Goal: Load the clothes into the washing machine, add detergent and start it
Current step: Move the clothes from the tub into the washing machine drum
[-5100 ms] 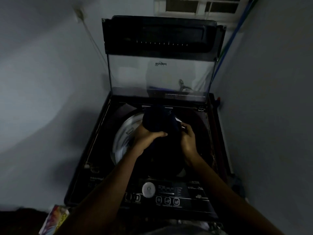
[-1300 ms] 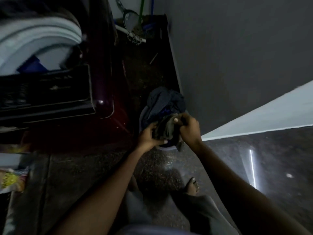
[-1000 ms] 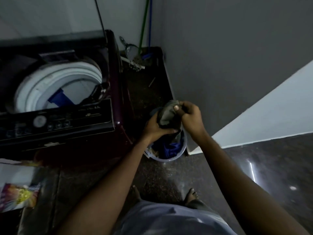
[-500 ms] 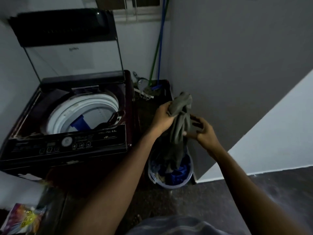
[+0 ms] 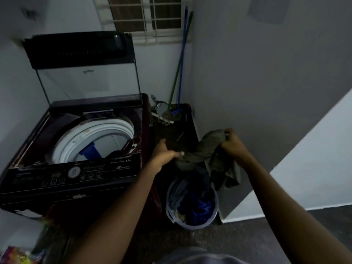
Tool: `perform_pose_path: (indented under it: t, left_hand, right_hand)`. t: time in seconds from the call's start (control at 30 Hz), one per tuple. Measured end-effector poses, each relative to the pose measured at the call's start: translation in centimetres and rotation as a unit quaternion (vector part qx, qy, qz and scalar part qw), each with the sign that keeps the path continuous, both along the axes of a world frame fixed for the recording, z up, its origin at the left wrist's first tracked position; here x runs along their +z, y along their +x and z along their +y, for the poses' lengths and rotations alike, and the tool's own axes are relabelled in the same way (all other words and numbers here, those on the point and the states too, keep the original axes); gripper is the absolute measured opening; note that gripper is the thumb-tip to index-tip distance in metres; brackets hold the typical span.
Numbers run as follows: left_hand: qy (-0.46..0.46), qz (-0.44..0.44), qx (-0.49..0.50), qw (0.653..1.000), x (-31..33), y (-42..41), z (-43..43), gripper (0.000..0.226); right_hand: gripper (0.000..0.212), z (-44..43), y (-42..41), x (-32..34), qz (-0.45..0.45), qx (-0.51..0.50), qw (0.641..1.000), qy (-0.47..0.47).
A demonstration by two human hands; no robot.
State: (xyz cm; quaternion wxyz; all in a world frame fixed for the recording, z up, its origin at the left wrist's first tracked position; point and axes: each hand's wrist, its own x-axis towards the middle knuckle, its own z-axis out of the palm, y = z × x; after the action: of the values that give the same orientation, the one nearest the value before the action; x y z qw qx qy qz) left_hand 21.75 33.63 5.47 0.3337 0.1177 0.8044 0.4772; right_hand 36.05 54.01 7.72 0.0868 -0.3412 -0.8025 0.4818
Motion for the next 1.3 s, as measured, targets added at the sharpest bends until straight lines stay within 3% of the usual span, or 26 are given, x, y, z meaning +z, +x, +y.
perform_pose_path:
  t: [0.1,0.2,0.33,0.47,0.53,0.6,0.7,0.77,0.83,0.93,0.97,1.07,1.17,1.3]
  left_hand:
    - [0.030,-0.005,-0.113,0.993,-0.2,1.2,0.5,0.109]
    - [0.113,-0.003,-0.168,0.979,-0.3,2.3,1.6,0.100]
    - [0.198,-0.021,-0.114,0.973,-0.4,3.9,2.7,0.083]
    - [0.192,0.012,-0.027,0.981,0.3,3.3,3.0,0.053]
    - [0.195,0.034,-0.011,0.980,0.8,1.8,2.8,0.030]
    - [0.193,0.046,-0.003,0.980,1.7,0.5,2.3,0.021]
    - [0.174,0.049,0.039,0.983,3.6,-1.1,2.3,0.018]
    - [0.151,0.050,0.044,0.986,4.6,-1.9,2.5,0.020]
    - [0.121,0.046,0.023,0.991,5.3,-2.4,2.3,0.020]
    - [0.100,0.026,-0.003,0.995,5.7,-2.8,1.7,0.020]
    - [0.108,0.011,-0.005,0.994,5.9,-2.7,1.5,0.021]
    - [0.191,-0.066,-0.008,0.979,6.8,-3.0,0.6,0.023]
    - [0.311,-0.120,0.028,0.942,6.8,-3.9,-1.3,0.037]
    - [0.212,0.055,0.040,0.975,5.0,-5.6,-4.9,0.039]
  right_hand:
    - [0.061,-0.8,-1.6,2.7,-0.052,0.109,0.992,0.018]
    - [0.055,-2.7,-3.2,5.3,0.010,0.168,0.986,-0.001]
    - [0.042,-4.4,-4.5,8.9,0.110,0.139,0.978,-0.112]
    - [0.044,-4.8,-4.9,10.6,0.190,0.120,0.954,-0.199]
    - [0.043,-4.3,-4.5,10.2,0.227,0.080,0.944,-0.226]
    - [0.041,-3.5,-3.6,9.0,0.245,0.026,0.936,-0.250]
    - [0.026,-2.8,-1.8,6.0,0.161,0.006,0.962,-0.218]
    - [0.020,-2.5,-0.9,4.5,-0.008,0.104,0.984,-0.142]
    - [0.039,-2.5,-0.9,4.2,-0.095,0.192,0.976,-0.045]
    - [0.086,-4.4,-2.4,4.7,0.051,0.191,0.979,-0.050]
    - [0.094,-5.5,-3.2,4.7,0.103,0.210,0.971,-0.051]
    - [0.078,-8.4,-6.0,2.7,0.174,0.218,0.960,0.019]
    - [0.060,-10.3,-8.4,1.8,0.238,0.082,0.965,-0.070]
    - [0.040,-13.3,-12.4,1.7,0.254,-0.024,0.949,-0.186]
